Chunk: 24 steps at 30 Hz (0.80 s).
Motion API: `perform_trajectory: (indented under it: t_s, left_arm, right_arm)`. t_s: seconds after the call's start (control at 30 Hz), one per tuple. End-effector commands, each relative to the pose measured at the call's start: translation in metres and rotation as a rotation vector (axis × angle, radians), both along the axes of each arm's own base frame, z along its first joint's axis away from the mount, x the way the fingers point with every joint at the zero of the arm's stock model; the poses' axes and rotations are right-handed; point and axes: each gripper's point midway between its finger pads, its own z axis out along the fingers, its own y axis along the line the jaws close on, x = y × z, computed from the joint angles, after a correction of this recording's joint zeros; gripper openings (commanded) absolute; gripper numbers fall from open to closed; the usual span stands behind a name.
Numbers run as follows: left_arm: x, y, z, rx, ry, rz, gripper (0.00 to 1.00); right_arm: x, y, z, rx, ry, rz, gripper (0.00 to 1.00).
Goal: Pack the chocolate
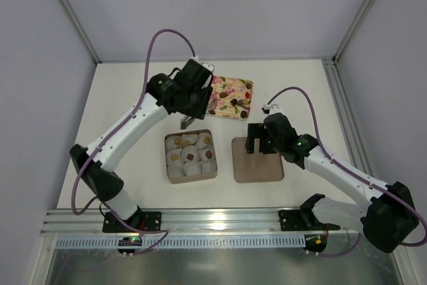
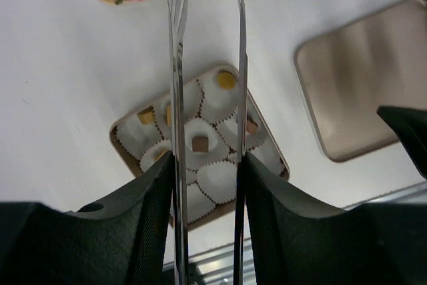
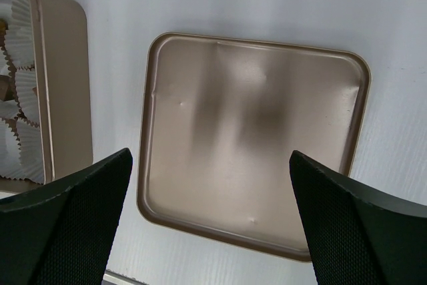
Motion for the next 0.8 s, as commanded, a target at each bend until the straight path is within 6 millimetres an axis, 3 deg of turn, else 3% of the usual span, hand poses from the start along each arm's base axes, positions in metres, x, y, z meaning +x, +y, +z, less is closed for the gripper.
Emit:
perform_trajectory:
  t_s: [0.0, 0.1, 0.2, 0.23, 0.37, 0.53, 0.77]
  left_arm:
    - [0.046, -0.011, 0.000, 0.030, -0.067, 0.002, 0.44]
    - [0.073, -0.023, -0.005, 0.036, -0.105, -0.025, 0.44]
    - [0.100, -0.036, -0.023, 0.070, -0.128, -0.053, 0.44]
    - [0.109, -0.039, -0.037, 0.090, -0.115, -0.059, 0.44]
    - [0.134, -0.052, -0.053, 0.080, -0.130, -0.064, 0.44]
    - [0.149, -0.065, -0.078, 0.093, -0.114, -0.088, 0.45]
    - [0.164, -0.068, -0.091, 0.126, -0.123, -0.076, 0.45]
  right_arm:
    - [0.003, -0.005, 0.020, 0.006, -0.061, -0.008, 1.00]
    - [0.000, -0.009, 0.024, 0.004, -0.068, -0.014, 1.00]
    - [-0.003, -0.012, 0.028, 0.009, -0.076, -0.017, 1.00]
    - [-0.004, -0.012, 0.028, 0.008, -0.075, -0.019, 1.00]
    - [-0.008, -0.017, 0.031, 0.008, -0.082, -0.025, 1.00]
    - [-0.011, -0.023, 0.033, -0.001, -0.094, -0.033, 1.00]
    - [-0.012, -0.024, 0.034, 0.003, -0.101, -0.034, 1.00]
